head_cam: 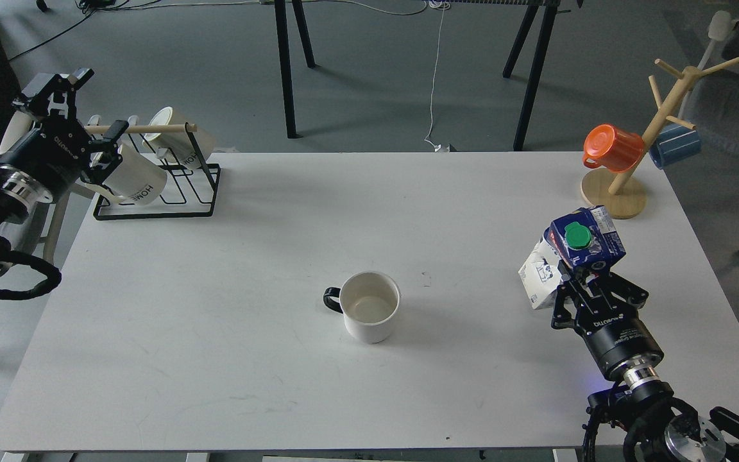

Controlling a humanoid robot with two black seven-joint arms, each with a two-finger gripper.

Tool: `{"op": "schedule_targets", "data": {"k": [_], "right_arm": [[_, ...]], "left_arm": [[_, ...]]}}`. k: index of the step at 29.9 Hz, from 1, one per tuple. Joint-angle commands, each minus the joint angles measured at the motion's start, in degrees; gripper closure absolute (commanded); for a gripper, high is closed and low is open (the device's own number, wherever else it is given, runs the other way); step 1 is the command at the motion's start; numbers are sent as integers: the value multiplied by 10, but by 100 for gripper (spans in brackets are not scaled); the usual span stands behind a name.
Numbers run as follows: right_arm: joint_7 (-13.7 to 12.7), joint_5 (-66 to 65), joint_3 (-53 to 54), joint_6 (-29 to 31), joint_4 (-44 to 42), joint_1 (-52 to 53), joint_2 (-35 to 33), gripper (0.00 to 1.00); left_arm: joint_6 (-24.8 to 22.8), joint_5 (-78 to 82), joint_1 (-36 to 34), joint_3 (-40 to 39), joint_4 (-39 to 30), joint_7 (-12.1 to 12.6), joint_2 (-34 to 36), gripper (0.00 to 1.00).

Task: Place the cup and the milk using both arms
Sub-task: 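Carry the milk carton with the right gripper beside the white mug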

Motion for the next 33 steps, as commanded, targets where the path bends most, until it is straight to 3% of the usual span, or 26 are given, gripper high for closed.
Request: {"op": "schedule_targets", "data": {"k": [1,10,33], "right_arm": [[-1,-36,-5,0,2,-3,45,85],[-1,-98,-31,0,9,-6,94,85],[-5,-127,-53,0,-19,13,134,83]], "left_arm": [[0,0,0,0,1,0,0,5],[0,0,1,1,2,0,1,5],[0,0,9,1,6,0,0,4]]}}
